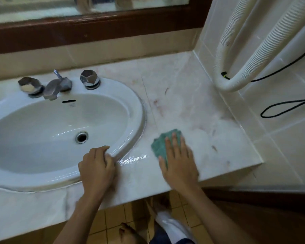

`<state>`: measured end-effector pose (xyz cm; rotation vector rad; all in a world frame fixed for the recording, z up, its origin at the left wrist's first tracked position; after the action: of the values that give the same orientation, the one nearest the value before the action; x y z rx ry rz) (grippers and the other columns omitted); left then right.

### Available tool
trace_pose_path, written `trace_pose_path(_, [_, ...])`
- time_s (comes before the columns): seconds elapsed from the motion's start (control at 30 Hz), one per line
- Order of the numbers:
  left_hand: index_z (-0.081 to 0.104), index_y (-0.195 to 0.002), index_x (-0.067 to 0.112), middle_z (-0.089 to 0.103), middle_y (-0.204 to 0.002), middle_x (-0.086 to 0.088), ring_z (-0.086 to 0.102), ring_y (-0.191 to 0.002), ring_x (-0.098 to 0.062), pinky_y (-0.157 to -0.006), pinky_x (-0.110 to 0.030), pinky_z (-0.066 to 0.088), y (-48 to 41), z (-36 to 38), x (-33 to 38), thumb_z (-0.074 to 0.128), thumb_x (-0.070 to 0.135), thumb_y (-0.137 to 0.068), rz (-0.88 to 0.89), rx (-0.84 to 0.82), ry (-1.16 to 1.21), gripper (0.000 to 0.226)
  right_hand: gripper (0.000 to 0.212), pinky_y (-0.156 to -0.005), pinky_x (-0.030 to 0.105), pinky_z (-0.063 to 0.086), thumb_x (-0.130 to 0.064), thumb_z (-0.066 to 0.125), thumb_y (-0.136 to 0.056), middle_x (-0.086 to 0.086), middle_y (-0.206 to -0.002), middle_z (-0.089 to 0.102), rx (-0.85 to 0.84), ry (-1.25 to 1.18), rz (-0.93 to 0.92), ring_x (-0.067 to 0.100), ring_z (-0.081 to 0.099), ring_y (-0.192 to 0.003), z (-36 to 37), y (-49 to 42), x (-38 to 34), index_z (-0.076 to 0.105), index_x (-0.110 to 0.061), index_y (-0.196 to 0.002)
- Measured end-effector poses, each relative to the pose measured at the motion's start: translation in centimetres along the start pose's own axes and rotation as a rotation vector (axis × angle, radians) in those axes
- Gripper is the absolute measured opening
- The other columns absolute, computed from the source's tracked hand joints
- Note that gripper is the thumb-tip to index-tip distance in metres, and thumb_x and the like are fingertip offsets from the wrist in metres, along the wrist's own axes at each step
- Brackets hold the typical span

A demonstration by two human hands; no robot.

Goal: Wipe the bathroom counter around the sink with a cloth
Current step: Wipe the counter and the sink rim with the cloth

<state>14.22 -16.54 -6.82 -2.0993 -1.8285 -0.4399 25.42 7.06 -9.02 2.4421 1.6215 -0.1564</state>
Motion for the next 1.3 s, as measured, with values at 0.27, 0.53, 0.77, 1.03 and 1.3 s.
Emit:
trace_pose_path(0.27, [0.067,-0.106,0.015,0.063,-0.097,-0.010,0.055,-0.094,-0.036,-0.081,-0.044,0.036,0.7,0.0,1.0,0.031,0.027,-0.079,-0.061,0.090,-0.059,0.047,0.067,-0.113,0.054,0.024,-0.048,0.017,-0.095,0.008,-0.160,0.006,0.023,0.067,0.386,0.030,0.013,-0.146,-3.7,2.5,20.2,0.012,-0.014,-0.153])
trace_pose_path(0.53, [0.067,-0.107,0.013,0.061,-0.095,-0.011,0.054,-0.093,-0.036,-0.081,-0.044,0.036,0.8,0.0,1.2,0.028,0.030,-0.080,-0.030,0.075,-0.086,0.050,0.066,-0.117,0.049,0.012,-0.047,0.014,-0.099,0.012,-0.161,-0.002,0.029,-0.021,0.566,0.030,-0.003,-0.147,-2.1,-0.4,12.7,0.000,-0.011,-0.153])
trace_pose_path(0.77, [0.067,-0.108,0.013,0.063,-0.097,-0.012,0.055,-0.094,-0.037,-0.080,-0.045,0.037,0.7,0.1,0.9,0.029,0.029,-0.083,0.008,0.058,-0.075,0.048,0.070,-0.114,0.046,0.020,-0.047,0.033,-0.092,0.010,-0.160,0.012,0.001,-0.047,-0.107,0.030,0.011,-0.147,2.3,3.8,-10.3,0.019,-0.013,-0.152])
trace_pose_path(1.03, [0.064,-0.120,0.017,0.063,-0.109,-0.008,0.054,-0.101,-0.034,-0.084,-0.045,0.038,0.5,0.0,0.3,0.020,0.040,-0.088,0.086,-0.017,-0.038,0.059,0.064,-0.115,0.052,0.022,-0.045,0.015,-0.097,0.008,-0.161,0.000,0.007,0.008,0.235,0.028,0.004,-0.147,-1.8,1.7,11.7,0.006,-0.014,-0.153])
trace_pose_path(1.3, [0.070,-0.105,0.016,0.062,-0.113,0.002,0.051,-0.107,-0.017,-0.094,-0.027,0.038,3.2,-2.6,-1.9,0.049,0.016,-0.082,0.143,0.071,0.312,0.031,0.067,-0.116,0.048,0.014,-0.041,0.014,-0.095,0.014,-0.160,0.000,0.019,-0.072,0.297,0.034,0.001,-0.147,0.6,-0.5,-2.0,0.005,-0.008,-0.152])
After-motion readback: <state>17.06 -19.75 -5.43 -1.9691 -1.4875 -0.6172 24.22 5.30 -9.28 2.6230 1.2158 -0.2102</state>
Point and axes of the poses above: each hand's wrist, its own y-axis away from the middle knuckle, its own z-axis out of the palm, x = y × z, the point moved 8 cm from there along -y, towards the middle knuckle
